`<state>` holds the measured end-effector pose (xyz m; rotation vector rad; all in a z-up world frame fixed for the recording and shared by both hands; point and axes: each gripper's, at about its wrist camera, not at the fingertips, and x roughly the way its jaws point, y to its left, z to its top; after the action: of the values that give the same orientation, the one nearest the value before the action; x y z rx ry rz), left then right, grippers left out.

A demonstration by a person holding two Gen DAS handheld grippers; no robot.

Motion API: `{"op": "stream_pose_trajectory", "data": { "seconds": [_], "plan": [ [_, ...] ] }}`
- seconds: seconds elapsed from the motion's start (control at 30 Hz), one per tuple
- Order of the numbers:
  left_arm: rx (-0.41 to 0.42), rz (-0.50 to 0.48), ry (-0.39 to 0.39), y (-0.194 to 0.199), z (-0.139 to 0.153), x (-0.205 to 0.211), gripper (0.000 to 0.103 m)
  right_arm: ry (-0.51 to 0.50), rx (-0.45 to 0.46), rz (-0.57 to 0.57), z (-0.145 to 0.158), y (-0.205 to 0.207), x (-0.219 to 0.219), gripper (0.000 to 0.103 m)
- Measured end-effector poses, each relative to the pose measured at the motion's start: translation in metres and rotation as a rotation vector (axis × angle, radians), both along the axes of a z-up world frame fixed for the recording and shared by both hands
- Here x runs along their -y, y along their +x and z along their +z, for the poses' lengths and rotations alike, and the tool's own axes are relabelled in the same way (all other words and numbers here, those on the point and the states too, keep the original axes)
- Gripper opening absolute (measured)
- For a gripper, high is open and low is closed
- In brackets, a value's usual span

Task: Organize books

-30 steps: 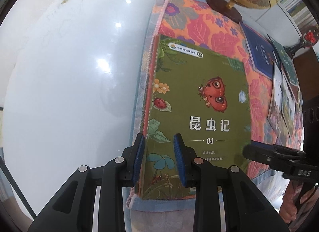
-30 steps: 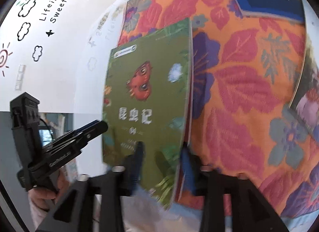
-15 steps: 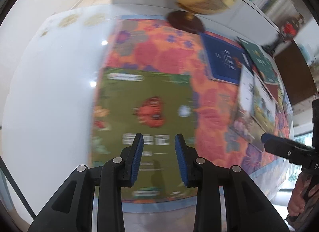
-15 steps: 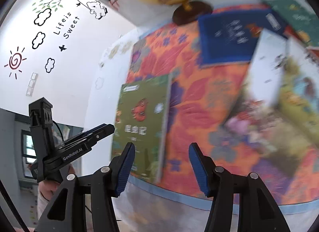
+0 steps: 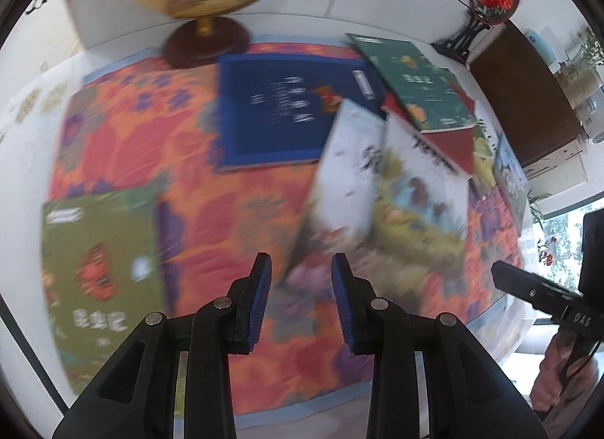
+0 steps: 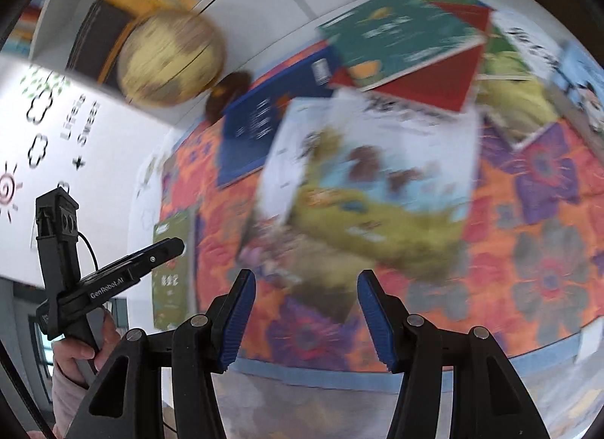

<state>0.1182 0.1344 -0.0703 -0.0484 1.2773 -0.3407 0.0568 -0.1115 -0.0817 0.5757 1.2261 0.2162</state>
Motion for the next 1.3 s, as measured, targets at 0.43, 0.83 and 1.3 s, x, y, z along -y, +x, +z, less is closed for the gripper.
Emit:
{"op": "stream_pose_trajectory", "data": {
  "seconds": [0.43,0.83,1.3],
  "plan": [
    [0.038,0.063,-0.044,0.081,-0.021,0.12,0.03,-0.147,0.166,0.046,0.026,0.124,0.117,0.054],
    [0.055,0.115,0.018,0.16,-0.057,0.182,0.03,-0.29,0.107,0.057,-0.044,0.232,0.125,0.042],
    [0.027,-0.009,0.104,0.112,-0.055,0.179,0.034,-0.142,0.025,0.112,-0.044,0.178,0.107,0.042]
  ]
}}
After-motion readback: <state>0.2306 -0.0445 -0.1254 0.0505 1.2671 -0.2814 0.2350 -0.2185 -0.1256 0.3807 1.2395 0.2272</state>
